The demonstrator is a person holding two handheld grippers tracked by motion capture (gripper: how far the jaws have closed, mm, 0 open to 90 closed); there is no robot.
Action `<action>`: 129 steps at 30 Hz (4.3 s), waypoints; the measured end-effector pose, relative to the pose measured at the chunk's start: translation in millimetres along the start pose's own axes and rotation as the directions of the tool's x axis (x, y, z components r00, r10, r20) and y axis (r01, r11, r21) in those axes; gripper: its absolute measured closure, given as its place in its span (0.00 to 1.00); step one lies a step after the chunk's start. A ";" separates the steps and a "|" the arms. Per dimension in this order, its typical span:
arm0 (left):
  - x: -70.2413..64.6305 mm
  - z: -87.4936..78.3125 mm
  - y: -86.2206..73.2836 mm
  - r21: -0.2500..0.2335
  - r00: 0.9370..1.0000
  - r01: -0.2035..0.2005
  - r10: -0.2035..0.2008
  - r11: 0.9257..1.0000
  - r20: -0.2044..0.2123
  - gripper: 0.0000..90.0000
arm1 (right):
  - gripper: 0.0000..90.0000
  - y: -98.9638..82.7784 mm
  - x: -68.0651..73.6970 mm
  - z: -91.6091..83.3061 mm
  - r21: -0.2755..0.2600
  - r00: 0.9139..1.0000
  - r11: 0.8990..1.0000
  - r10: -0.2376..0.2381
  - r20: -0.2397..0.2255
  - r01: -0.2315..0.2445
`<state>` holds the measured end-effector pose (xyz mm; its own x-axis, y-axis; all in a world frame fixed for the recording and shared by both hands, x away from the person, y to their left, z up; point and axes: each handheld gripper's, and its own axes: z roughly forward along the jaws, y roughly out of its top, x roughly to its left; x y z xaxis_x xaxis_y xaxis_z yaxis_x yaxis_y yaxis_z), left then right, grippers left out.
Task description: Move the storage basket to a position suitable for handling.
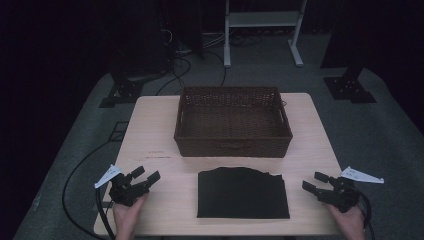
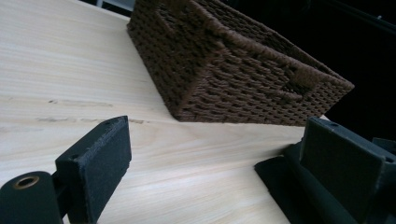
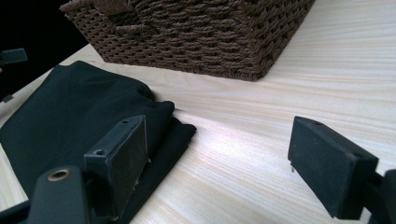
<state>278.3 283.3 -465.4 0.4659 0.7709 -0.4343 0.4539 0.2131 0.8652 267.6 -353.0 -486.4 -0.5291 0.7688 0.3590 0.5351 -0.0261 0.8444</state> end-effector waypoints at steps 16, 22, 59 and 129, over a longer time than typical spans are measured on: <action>-16.9 10.7 -0.2 0.033 0.998 -0.029 0.027 0.999 0.056 0.09 | 0.21 5.1 11.8 5.0 0.014 1.000 1.000 0.007 -0.015 -0.006; -24.9 14.4 -0.2 0.051 0.996 -0.019 0.014 0.999 0.093 0.09 | 0.20 6.7 17.6 10.7 0.047 0.999 0.999 0.019 -0.026 -0.018; -91.7 76.5 -57.6 0.379 0.990 0.081 -0.120 0.922 0.079 0.08 | 0.24 -11.6 49.9 47.9 0.259 0.993 0.960 0.119 -0.027 -0.108; -108.5 78.9 -43.7 0.293 0.906 0.242 -0.323 0.925 0.274 0.63 | 0.80 11.5 85.3 60.5 0.186 0.915 0.953 0.285 -0.286 -0.239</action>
<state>267.9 142.9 -475.9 0.4834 0.4646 -0.7419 0.7552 0.2074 0.6219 268.5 -249.1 -470.2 -0.5197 0.5136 0.6828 0.7589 -0.0896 0.6450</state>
